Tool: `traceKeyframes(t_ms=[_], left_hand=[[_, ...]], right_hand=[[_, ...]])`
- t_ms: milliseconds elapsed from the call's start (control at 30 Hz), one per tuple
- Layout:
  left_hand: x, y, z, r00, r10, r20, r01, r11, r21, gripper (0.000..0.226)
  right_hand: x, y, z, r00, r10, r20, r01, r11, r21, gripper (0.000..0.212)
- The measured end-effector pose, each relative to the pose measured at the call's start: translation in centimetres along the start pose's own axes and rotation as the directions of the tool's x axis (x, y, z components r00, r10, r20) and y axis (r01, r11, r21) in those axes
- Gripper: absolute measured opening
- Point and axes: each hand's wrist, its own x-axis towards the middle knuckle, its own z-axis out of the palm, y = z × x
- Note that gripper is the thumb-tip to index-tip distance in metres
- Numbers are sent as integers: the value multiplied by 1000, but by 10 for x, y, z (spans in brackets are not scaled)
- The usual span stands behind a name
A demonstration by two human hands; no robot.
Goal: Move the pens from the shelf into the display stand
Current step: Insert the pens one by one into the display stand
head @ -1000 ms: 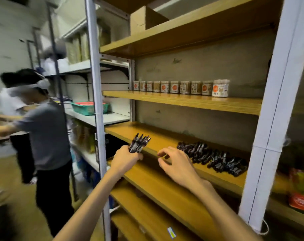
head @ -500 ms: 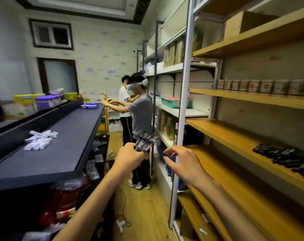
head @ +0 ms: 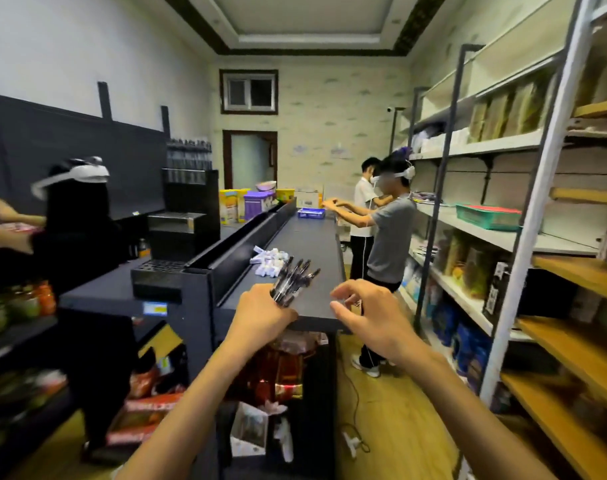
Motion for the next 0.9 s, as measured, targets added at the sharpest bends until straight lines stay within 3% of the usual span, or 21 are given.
traceKeyframes(t_ms=[200, 400, 600, 900], left_hand=[[17, -75, -94, 995, -38, -93, 41, 999, 27, 31], [44, -134, -146, 990, -73, -123, 75, 997, 13, 29], [96, -185, -172, 985, -89, -145, 93, 996, 19, 26], [198, -221, -191, 990, 18, -139, -13, 999, 38, 24]], right_hand=[[38, -75, 75, 1000, -13, -10, 14, 998, 62, 20], [72, -124, 128, 999, -36, 19, 35, 996, 87, 13], [127, -147, 168, 996, -88, 9, 88, 994, 67, 16], [217, -154, 222, 990, -140, -29, 142, 989, 47, 19]])
